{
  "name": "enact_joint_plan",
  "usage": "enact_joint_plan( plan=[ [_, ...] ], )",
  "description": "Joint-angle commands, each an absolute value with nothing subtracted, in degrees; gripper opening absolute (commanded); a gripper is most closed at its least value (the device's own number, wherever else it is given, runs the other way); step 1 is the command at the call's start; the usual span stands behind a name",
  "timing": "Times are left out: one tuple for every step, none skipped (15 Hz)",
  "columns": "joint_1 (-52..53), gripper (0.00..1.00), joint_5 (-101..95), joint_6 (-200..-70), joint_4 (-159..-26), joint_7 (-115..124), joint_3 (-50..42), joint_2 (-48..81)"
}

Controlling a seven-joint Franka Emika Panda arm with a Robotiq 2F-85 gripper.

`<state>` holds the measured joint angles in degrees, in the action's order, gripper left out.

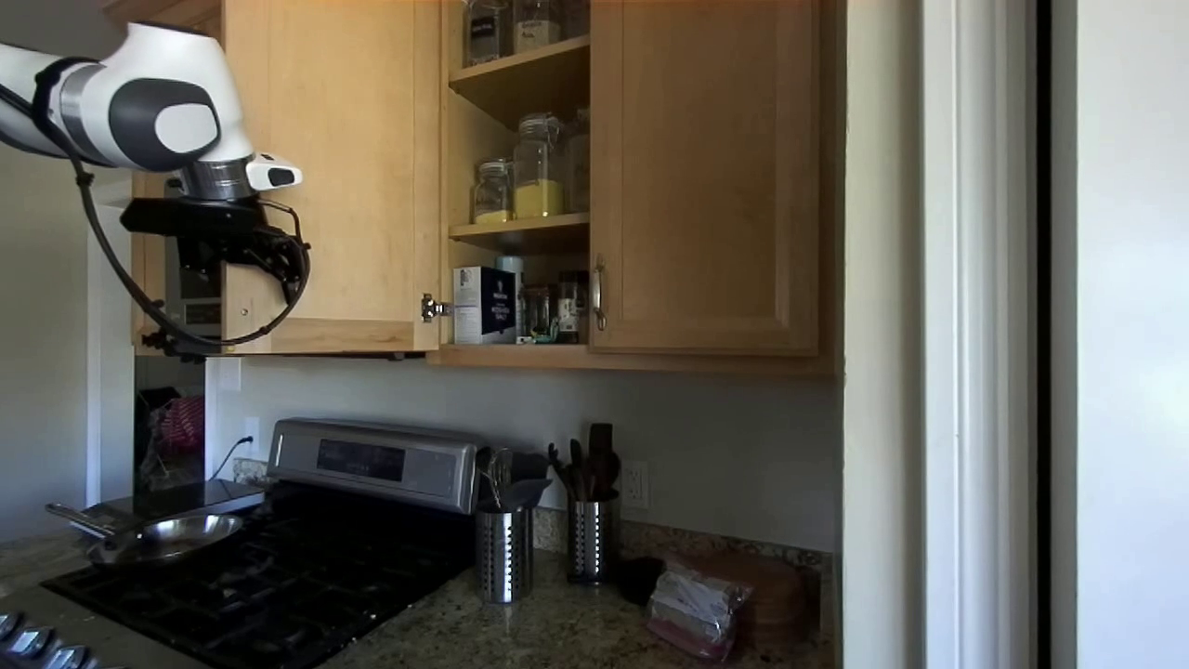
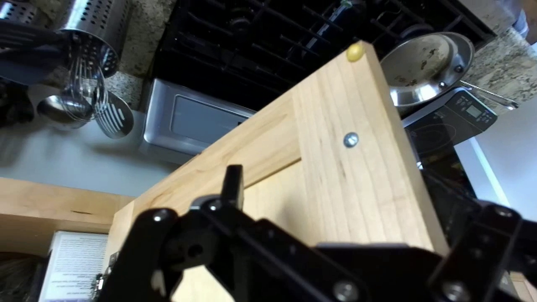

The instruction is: Put the paper on the counter on the bottom shelf of the open cabinet and then close the cabinet door

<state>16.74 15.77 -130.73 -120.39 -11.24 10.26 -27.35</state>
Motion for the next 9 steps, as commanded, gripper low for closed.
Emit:
enact_joint_plan(
  plan=[
    [11.9, 1.00, 9.7, -131.9, -123.5, -9.7, 7.7, -30.1],
    [11.3, 1.00, 8.6, -131.2, -124.2, -9.7, 7.1, -31.1],
    [10.6, 1.00, 7.5, -130.5, -124.8, -9.5, 6.6, -32.0],
    [9.7, 1.00, 6.3, -130.0, -125.4, -9.5, 6.0, -32.9],
    [8.8, 1.00, 5.1, -129.5, -125.8, -9.2, 5.6, -33.6],
    [7.7, 1.00, 3.8, -129.2, -126.2, -8.9, 5.2, -34.3],
    [6.6, 1.00, 2.3, -129.0, -126.5, -8.7, 4.9, -34.7],
    [5.3, 1.00, 0.7, -129.3, -126.8, -8.4, 4.5, -34.9],
    [4.0, 1.00, -1.1, -129.9, -126.8, -8.0, 4.3, -34.5]
  ],
)
